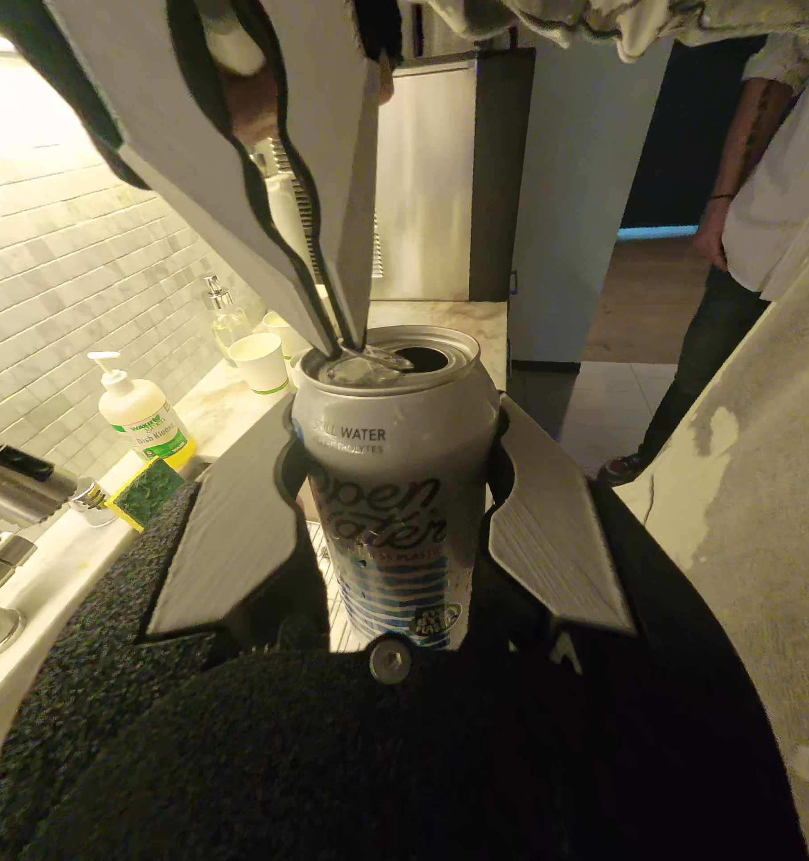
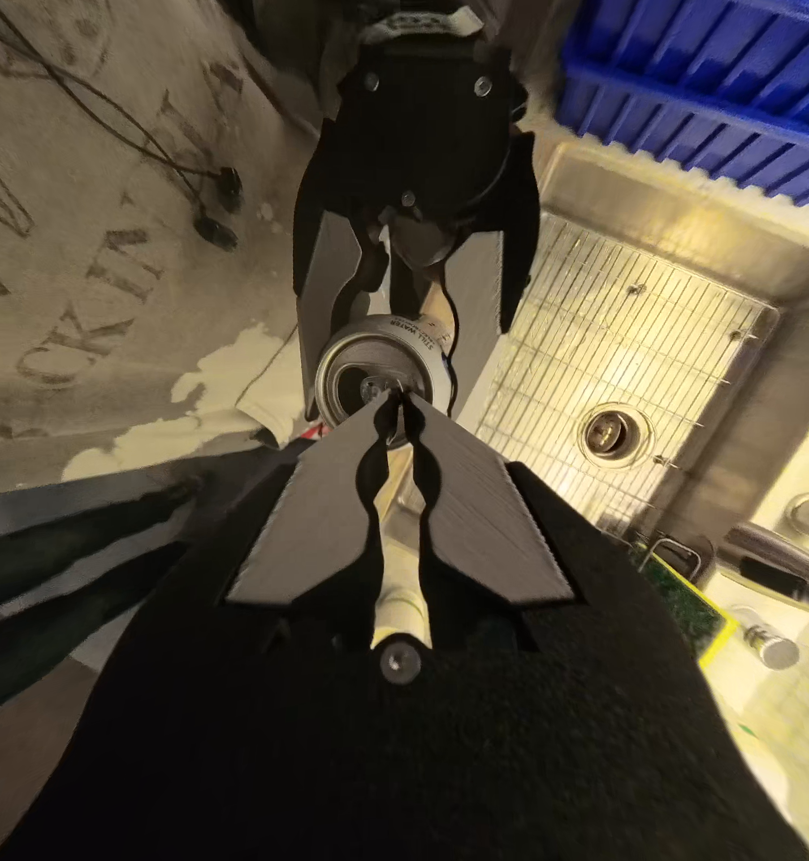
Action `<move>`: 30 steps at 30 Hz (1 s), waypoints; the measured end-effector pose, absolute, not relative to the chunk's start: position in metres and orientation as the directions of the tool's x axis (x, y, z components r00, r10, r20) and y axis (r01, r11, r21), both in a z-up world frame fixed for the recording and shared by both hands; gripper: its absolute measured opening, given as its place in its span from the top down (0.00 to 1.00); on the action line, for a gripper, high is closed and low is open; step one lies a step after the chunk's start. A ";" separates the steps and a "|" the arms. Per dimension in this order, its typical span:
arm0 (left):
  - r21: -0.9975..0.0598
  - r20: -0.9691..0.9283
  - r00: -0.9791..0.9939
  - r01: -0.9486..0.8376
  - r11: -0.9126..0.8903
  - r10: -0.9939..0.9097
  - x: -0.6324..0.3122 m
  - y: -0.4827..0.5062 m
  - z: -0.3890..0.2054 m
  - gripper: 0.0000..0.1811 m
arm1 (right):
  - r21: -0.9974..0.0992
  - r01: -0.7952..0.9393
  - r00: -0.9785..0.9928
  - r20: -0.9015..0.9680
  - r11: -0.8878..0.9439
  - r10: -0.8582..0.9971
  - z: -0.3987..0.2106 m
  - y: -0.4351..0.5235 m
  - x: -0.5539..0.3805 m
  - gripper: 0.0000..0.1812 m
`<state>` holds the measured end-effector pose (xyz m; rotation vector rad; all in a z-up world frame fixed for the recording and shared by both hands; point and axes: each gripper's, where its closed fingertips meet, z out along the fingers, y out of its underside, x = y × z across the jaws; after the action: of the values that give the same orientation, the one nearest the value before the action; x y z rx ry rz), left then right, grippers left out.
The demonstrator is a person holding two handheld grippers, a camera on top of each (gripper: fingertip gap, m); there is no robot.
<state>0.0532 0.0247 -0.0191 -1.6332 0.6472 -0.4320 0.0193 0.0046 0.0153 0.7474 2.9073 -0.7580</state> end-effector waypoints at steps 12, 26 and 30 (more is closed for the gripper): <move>-0.979 -0.085 0.744 -0.187 -0.084 -0.663 0.055 0.022 -0.024 0.57 | -0.359 0.345 -0.933 -0.029 0.867 0.359 0.009 -0.002 0.023 0.95; -0.996 0.028 0.929 -0.005 -0.086 -0.370 -0.027 0.059 -0.001 0.58 | -0.301 0.284 -0.367 0.843 0.910 0.393 0.041 0.030 -0.046 0.96; -0.999 0.033 0.931 0.015 -0.051 -0.363 -0.037 0.066 0.010 0.57 | -0.416 0.272 -0.134 0.876 0.868 0.463 0.054 0.030 -0.046 0.98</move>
<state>-0.0374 0.0665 0.0095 -1.5987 0.2747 -0.3138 -0.0464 0.0302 0.0544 1.3794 4.2136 -0.4394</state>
